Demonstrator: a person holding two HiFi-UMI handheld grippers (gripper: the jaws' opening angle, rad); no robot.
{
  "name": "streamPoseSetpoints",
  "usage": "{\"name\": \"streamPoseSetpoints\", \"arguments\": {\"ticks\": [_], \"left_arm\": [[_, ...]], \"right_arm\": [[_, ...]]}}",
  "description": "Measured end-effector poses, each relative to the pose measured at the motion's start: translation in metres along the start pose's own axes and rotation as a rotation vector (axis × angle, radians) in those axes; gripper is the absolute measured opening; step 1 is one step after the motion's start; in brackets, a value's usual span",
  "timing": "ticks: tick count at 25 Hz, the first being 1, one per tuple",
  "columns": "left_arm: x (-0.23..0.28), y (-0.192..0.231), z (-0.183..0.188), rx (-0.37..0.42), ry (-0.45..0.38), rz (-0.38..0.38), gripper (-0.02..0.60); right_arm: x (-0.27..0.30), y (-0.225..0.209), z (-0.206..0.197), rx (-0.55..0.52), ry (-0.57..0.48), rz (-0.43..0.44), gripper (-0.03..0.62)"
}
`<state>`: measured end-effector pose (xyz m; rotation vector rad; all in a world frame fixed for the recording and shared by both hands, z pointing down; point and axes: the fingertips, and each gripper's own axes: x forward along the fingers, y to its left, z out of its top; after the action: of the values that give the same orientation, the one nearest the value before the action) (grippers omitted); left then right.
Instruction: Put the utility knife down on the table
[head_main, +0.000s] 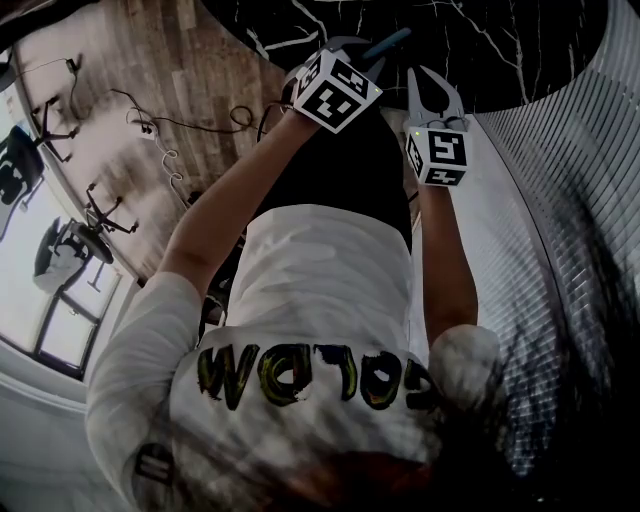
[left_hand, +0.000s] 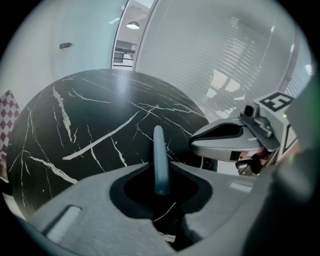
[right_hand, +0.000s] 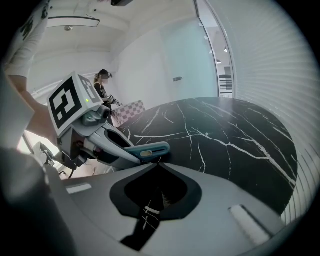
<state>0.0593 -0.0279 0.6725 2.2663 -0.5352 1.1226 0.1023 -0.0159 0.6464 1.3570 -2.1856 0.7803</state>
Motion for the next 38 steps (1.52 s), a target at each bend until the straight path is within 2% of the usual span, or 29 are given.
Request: {"name": "streamPoseSetpoints", "arguments": {"ticks": [17,28,38], "left_arm": [[0.004,-0.004,-0.001,0.021,0.004,0.006,0.091],[-0.001,-0.004,-0.002,0.038,0.011,0.036,0.151],[-0.025,-0.009,0.008,0.035,-0.044,0.051,0.169]], "right_arm": [[-0.007,-0.005,-0.004,0.01,-0.007,-0.019,0.002],[-0.012,-0.003,-0.004,0.01,-0.008,-0.023,0.002],[-0.033,0.003,0.016,-0.006,-0.034,-0.024,0.002]]}}
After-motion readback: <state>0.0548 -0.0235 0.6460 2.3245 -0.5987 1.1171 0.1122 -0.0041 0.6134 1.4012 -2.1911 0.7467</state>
